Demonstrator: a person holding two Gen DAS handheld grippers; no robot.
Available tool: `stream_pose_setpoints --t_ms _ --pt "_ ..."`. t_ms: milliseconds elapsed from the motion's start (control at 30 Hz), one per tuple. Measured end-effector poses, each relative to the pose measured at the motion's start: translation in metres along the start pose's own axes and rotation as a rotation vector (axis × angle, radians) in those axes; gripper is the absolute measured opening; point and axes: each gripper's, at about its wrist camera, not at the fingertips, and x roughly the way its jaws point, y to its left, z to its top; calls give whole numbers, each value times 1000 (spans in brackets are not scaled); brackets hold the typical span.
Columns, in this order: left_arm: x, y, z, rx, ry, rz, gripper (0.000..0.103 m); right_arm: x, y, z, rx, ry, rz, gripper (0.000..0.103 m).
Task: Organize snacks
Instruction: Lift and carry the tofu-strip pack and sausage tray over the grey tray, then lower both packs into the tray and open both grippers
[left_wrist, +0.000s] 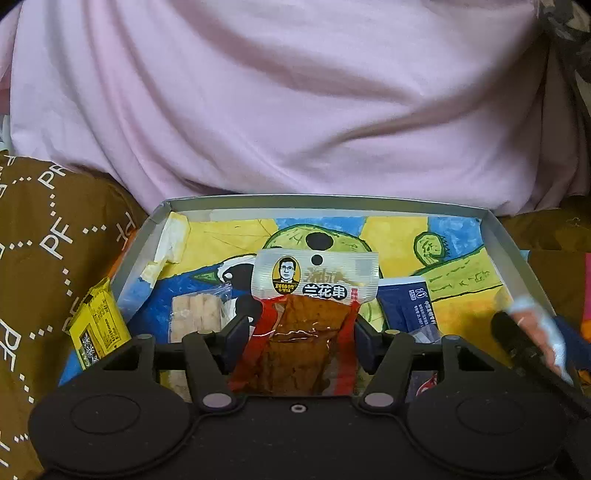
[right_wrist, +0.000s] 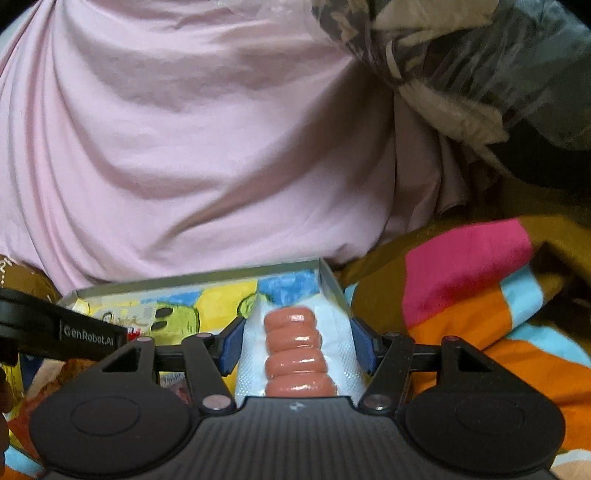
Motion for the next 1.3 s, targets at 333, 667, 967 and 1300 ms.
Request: stream_pose_setpoints --t_ms 333,667,967,1300 --pt "3 4 -3 -27 -4 7 73 3 4 -6 -10 3 -2 75" --pt "4 6 -2 -44 5 9 84 3 4 -6 -17 1 -1 84" --pt "-3 8 1 -60 -28 16 97 1 7 -5 -32 -12 5 91" --pt "-9 15 5 -98 -55 23 102 -3 8 -5 -35 -38 10 95"
